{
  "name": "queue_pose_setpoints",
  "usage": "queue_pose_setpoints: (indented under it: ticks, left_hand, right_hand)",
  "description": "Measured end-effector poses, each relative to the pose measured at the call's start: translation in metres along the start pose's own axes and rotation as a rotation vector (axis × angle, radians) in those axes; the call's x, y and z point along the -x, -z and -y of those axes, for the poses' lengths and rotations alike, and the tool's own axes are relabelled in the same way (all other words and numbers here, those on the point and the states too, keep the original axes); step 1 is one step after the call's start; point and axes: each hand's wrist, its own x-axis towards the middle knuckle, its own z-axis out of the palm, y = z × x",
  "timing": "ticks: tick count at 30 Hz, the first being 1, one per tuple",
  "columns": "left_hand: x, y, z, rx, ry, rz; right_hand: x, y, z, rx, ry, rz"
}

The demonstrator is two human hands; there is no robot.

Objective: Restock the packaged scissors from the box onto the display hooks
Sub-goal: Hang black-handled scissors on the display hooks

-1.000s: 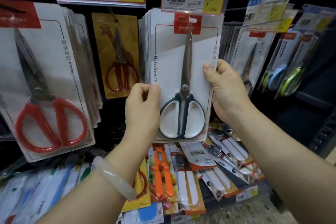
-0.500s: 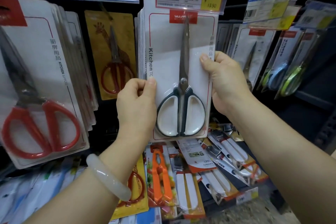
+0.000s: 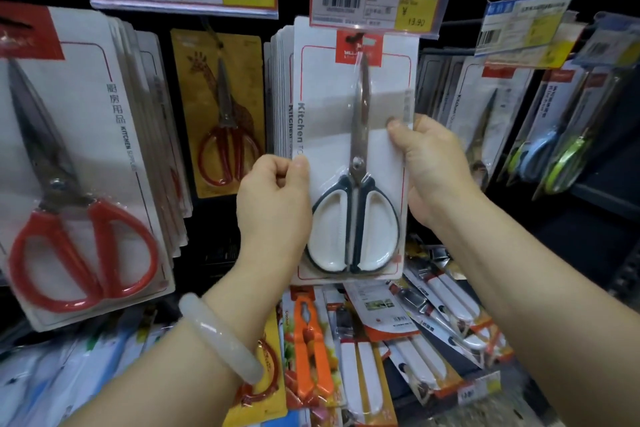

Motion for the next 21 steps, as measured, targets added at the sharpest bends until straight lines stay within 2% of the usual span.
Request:
queue_pose_setpoints:
  ticks: [3,6,9,13,17,19,21]
  left_hand:
    - [-0.013,-0.003,0.008,-0.035,0.091,0.02]
    - [-0.02,-0.007,0.009,-0.09,0.106,0.041]
    - [-0.026,-0.009,0.009,-0.105,0.159,0.024]
    - [-0.021,-0.007,0.025,-0.107,0.303,0.023]
    - [0.022,0.0,0.067,-0.237,0.463,0.006]
    - [0.057,-0.003,0.088,-0.281,0.544,0.096]
    - [0.098,-0.015,0.1,-0.323,0.649,0.268]
  right_hand:
    - [-0.008,-0.006,-0.001,0.106,0.034,-0.01]
    - [-0.015,-0.01,-0.005,0.183,0.079,-0.025]
    - [-0.022,-0.011,-0.013,0.299,0.112,-0.104]
    - [-0.025,0.003,-0.028,0.427,-0.013,-0.196]
    - [0.013,0.049,-0.053,0.547,-0.106,-0.087]
    - [0.044,0.082,-0.073,0.604,-0.226,-0.005]
    - [0.075,0.119,-0.095,0.697,-0.389,0.095]
